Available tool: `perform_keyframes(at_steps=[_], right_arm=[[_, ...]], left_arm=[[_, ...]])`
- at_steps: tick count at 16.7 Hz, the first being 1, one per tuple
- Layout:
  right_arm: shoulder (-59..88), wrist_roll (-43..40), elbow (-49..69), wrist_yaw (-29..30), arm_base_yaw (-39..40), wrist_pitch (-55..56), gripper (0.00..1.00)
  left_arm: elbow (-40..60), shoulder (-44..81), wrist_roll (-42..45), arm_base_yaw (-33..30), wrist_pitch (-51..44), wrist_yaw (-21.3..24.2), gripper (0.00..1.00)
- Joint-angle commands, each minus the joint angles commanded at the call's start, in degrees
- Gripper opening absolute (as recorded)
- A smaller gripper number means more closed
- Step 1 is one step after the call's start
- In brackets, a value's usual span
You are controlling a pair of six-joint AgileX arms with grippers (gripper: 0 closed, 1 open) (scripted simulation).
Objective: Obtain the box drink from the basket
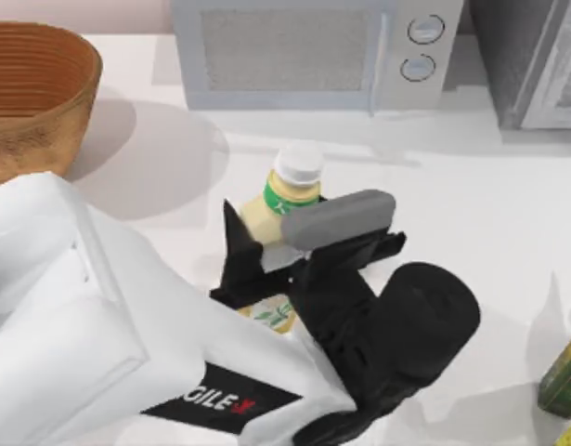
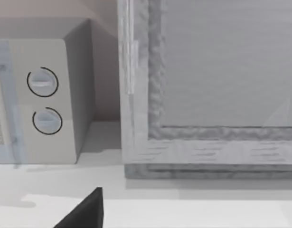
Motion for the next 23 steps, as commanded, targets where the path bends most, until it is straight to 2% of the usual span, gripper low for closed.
perform_keyframes(at_steps=[4,8,21,23], right_arm=[[0.0,0.0,0.0,0.0,0.0,0.0,1.00],[0.0,0.0,0.0,0.0,0.0,0.0,1.00],[0.0,0.0,0.0,0.0,0.0,0.0,1.00],[0.0,0.0,0.0,0.0,0.0,0.0,1.00]], left_arm=[[-3.1,-0.1,-0.9,1.3,6.4,-2.1,0.00],[-3.2,-0.1,-0.9,1.3,6.8,-2.2,0.00],[-3.2,-0.1,-0.9,1.3,6.8,-2.2,0.98],[-3.2,-0.1,-0.9,1.3,6.8,-2.2,1.00]])
